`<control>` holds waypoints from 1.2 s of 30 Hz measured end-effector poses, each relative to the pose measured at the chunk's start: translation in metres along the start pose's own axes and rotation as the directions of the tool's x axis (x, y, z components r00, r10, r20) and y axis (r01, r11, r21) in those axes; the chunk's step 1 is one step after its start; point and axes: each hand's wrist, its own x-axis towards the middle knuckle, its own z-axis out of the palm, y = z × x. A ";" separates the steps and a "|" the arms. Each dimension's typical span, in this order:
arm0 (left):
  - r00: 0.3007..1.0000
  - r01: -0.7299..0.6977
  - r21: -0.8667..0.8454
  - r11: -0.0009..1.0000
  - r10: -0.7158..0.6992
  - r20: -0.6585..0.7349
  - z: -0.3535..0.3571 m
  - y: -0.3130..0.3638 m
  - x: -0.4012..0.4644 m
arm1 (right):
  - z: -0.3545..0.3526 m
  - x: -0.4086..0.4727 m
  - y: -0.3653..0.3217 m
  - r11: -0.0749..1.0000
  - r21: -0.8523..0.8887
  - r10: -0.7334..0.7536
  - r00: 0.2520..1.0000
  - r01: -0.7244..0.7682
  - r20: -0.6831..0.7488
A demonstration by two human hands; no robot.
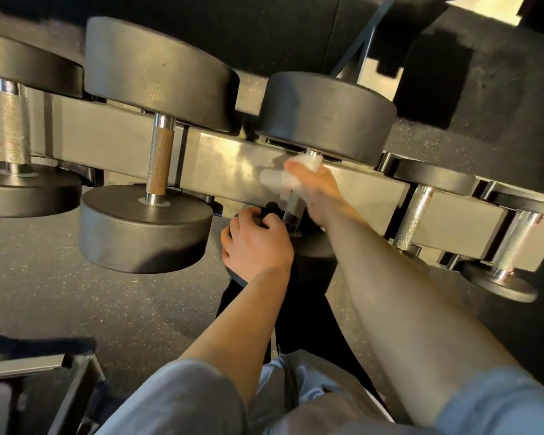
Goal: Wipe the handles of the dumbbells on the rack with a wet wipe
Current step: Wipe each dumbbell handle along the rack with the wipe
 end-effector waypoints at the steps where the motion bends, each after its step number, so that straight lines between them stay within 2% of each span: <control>1: 1.000 -0.002 -0.004 1.000 0.002 -0.003 0.000 0.000 0.000 | 0.000 -0.004 0.008 0.997 -0.081 0.014 1.000 -0.012 0.016; 3: 1.000 -0.004 -0.006 1.000 0.004 -0.011 0.001 0.001 -0.001 | -0.004 -0.012 0.019 0.965 -0.262 0.048 0.997 -0.030 0.063; 5: 1.000 -0.008 -0.003 1.000 0.008 -0.015 0.000 0.001 -0.001 | -0.010 -0.015 0.026 0.914 -0.405 0.060 0.984 0.013 0.168; 7: 1.000 -0.007 0.000 1.000 0.007 -0.011 0.001 0.001 0.000 | -0.016 -0.016 0.028 0.866 -0.488 0.057 0.945 0.113 0.321; 10: 1.000 -0.008 0.013 1.000 0.008 -0.021 0.001 0.002 0.000 | -0.024 -0.013 0.034 0.827 -0.535 0.082 0.905 0.173 0.418; 14: 0.999 -0.013 0.002 1.000 0.014 -0.041 0.002 0.000 0.000 | -0.040 -0.021 0.037 0.791 -0.581 0.086 0.905 0.193 0.417; 16: 0.999 -0.011 0.000 1.000 0.011 -0.038 0.002 0.000 0.001 | -0.046 -0.023 0.042 0.714 -0.667 0.085 0.918 0.216 0.388; 20: 0.999 -0.006 -0.018 1.000 0.006 -0.032 0.002 0.001 0.000 | -0.060 -0.034 0.045 0.582 -0.800 0.170 0.940 0.145 0.294; 22: 0.999 -0.001 -0.050 0.999 -0.001 -0.040 0.001 0.001 -0.001 | -0.064 -0.044 0.036 0.483 -0.846 0.175 0.921 0.227 0.347; 25: 0.996 0.052 -0.172 0.984 -0.064 -0.060 0.000 0.000 -0.002 | -0.059 -0.054 0.021 0.368 -0.827 0.098 0.867 0.424 0.488; 29: 0.982 0.120 -0.400 0.909 -0.169 -0.090 -0.002 -0.001 -0.001 | -0.049 -0.058 0.013 0.300 -0.827 0.123 0.841 0.475 0.528; 32: 0.972 0.164 -0.512 0.843 -0.227 -0.063 -0.003 -0.001 0.001 | -0.030 -0.048 0.011 0.120 -0.881 0.224 0.852 0.457 0.473; 35: 0.974 0.143 -0.500 0.854 -0.211 -0.083 -0.003 0.000 0.000 | -0.005 -0.043 0.000 -0.062 -0.865 0.254 0.846 0.498 0.469; 36: 0.975 0.139 -0.484 0.864 -0.205 -0.086 -0.003 0.000 0.000 | -0.003 -0.044 -0.002 -0.087 -0.852 0.257 0.838 0.517 0.482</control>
